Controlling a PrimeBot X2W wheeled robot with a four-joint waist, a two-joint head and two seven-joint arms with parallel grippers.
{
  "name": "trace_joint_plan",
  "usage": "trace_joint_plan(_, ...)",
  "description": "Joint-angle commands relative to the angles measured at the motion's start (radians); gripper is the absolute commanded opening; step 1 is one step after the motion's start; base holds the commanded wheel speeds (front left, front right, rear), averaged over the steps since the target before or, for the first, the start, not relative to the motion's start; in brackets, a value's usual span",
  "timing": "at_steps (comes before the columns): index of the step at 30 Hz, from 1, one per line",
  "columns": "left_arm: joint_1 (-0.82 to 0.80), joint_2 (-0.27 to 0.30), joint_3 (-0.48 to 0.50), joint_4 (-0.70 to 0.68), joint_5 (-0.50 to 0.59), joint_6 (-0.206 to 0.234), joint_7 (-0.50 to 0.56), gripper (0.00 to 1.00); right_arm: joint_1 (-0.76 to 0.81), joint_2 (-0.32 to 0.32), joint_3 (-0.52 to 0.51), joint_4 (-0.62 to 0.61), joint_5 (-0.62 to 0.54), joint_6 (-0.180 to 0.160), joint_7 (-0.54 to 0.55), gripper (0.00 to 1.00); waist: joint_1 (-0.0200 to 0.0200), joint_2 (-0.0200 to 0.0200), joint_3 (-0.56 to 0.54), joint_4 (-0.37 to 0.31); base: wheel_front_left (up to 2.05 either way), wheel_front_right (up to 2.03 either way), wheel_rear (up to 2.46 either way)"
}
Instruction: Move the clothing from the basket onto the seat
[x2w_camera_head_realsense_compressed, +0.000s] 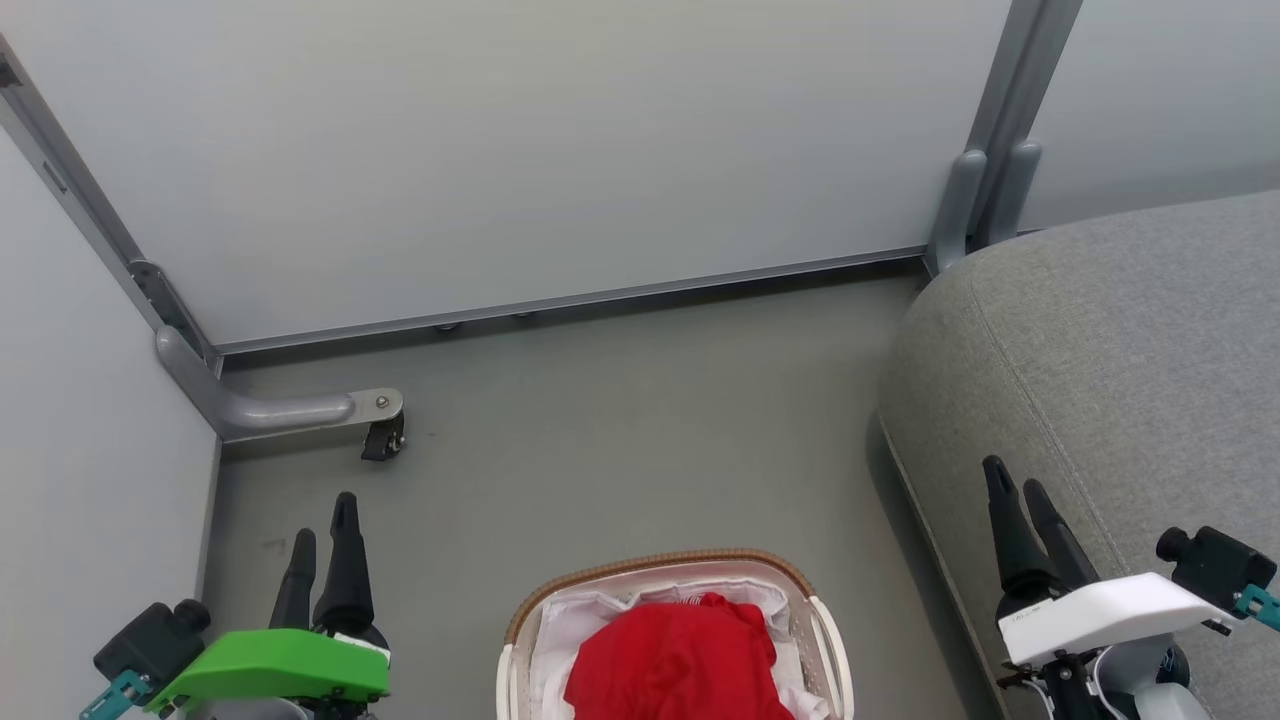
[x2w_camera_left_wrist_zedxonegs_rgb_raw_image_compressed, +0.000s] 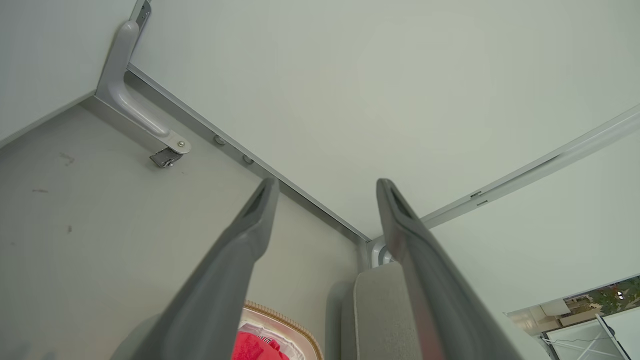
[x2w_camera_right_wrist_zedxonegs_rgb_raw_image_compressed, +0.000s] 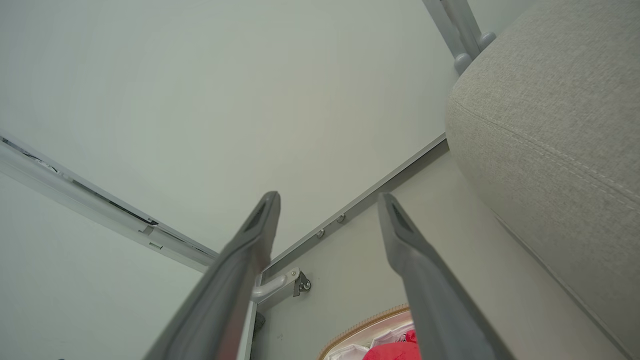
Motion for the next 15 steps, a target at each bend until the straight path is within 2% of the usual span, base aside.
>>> trace_joint_plan(1,0.003,0.007,-0.006,-0.016,0.042,0.005,-0.009,1.0,0.006,-0.007,0.006,-0.018,-0.042,0.0,-0.012,1.0,0.0,0.0,0.0,0.0,0.0,0.0,0.0)
trace_joint_plan(15,0.022,0.009,-0.036,-0.002,0.237,0.019,-0.05,1.0,0.012,-0.009,0.033,-0.016,-0.244,0.0,-0.054,1.0,0.0,0.0,-0.002,0.0,0.0,0.0,0.0)
